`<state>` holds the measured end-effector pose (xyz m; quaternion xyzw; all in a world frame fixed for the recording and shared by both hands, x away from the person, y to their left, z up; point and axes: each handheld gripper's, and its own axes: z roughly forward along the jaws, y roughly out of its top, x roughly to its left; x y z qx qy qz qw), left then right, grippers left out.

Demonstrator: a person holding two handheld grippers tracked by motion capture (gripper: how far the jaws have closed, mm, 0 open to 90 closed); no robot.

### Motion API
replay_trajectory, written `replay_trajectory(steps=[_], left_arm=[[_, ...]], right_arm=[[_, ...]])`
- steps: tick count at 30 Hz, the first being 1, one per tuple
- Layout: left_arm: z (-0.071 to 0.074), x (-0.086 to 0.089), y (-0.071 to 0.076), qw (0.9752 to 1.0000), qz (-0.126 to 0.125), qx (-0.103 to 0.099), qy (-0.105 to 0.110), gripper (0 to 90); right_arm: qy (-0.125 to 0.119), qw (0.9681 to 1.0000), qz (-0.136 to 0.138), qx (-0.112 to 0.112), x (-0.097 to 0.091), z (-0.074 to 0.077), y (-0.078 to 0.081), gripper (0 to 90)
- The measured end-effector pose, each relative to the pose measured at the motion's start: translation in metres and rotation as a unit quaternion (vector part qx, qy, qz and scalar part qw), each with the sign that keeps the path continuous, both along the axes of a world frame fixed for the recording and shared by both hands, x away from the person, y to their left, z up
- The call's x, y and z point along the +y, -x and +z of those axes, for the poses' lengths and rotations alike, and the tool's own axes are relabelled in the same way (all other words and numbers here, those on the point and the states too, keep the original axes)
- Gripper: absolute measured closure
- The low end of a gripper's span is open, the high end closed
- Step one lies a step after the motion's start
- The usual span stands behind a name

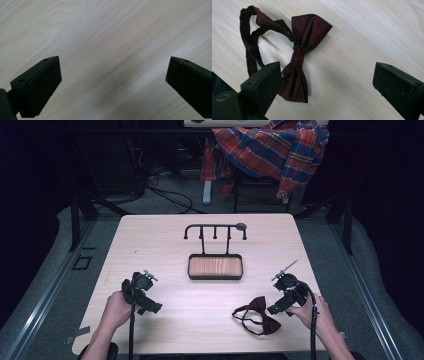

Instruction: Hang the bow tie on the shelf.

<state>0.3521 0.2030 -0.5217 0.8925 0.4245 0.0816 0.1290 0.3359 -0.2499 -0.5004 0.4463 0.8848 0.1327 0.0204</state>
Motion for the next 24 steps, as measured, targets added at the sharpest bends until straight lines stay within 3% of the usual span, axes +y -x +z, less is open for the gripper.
replay_trajectory(steps=[2,12,20,22,24], left_arm=[[0.0,0.0,0.0,1.0,0.0,0.0,0.0,0.2],[0.0,0.002,0.001,1.0,0.005,-0.001,0.002,0.2],[0.0,0.002,0.001,1.0,0.003,-0.001,0.002,0.2],[0.0,0.002,0.001,1.0,0.004,-0.001,0.001,0.2],[0.0,0.002,0.001,1.0,0.003,-0.002,0.001,0.2]], right_arm=[[0.006,0.9999,0.008,0.009,0.0,0.001,-0.001,7.7],[-0.008,0.9999,0.012,0.008,0.011,-0.003,-0.001,5.2],[-0.029,0.9988,0.035,0.02,0.023,-0.008,0.0,14.8],[-0.022,0.9987,0.04,0.021,0.026,-0.009,-0.001,17.0],[-0.016,0.9987,0.04,0.026,0.03,-0.012,-0.002,24.9]])
